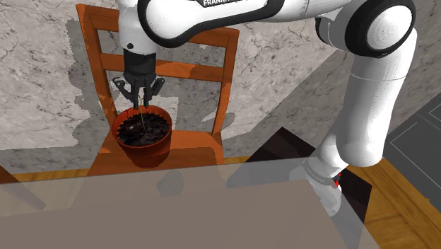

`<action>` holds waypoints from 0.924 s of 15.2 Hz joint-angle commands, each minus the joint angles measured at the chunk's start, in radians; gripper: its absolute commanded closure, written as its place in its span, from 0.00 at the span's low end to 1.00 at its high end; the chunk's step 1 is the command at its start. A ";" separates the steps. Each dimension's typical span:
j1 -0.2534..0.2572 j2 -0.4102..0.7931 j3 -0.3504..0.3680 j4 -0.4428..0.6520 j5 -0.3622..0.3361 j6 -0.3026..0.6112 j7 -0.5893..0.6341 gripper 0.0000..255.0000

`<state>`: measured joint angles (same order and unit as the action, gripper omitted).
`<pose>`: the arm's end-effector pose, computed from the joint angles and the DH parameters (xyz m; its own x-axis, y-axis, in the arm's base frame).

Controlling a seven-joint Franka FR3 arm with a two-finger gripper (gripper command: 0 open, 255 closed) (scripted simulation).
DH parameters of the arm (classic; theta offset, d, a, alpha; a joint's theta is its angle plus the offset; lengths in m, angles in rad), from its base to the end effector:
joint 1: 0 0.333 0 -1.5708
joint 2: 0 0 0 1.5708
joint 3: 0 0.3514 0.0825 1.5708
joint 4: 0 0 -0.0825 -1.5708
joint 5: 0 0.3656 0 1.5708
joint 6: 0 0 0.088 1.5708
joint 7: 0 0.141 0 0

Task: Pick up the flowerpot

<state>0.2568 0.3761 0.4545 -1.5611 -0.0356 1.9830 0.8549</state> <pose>0.5324 0.4024 0.4601 0.9860 -0.1612 -0.0428 -0.1658 -0.9753 -0.1457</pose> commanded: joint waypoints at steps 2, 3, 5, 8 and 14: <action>0.002 -0.005 0.002 0.035 0.001 -0.035 0.003 1.00; 0.003 -0.007 0.002 0.046 0.002 -0.048 0.004 1.00; 0.004 -0.009 0.003 0.070 0.002 -0.073 0.005 1.00; 0.007 -0.011 0.005 0.108 0.003 -0.113 0.008 1.00; 0.011 -0.009 0.006 0.167 0.002 -0.169 0.012 1.00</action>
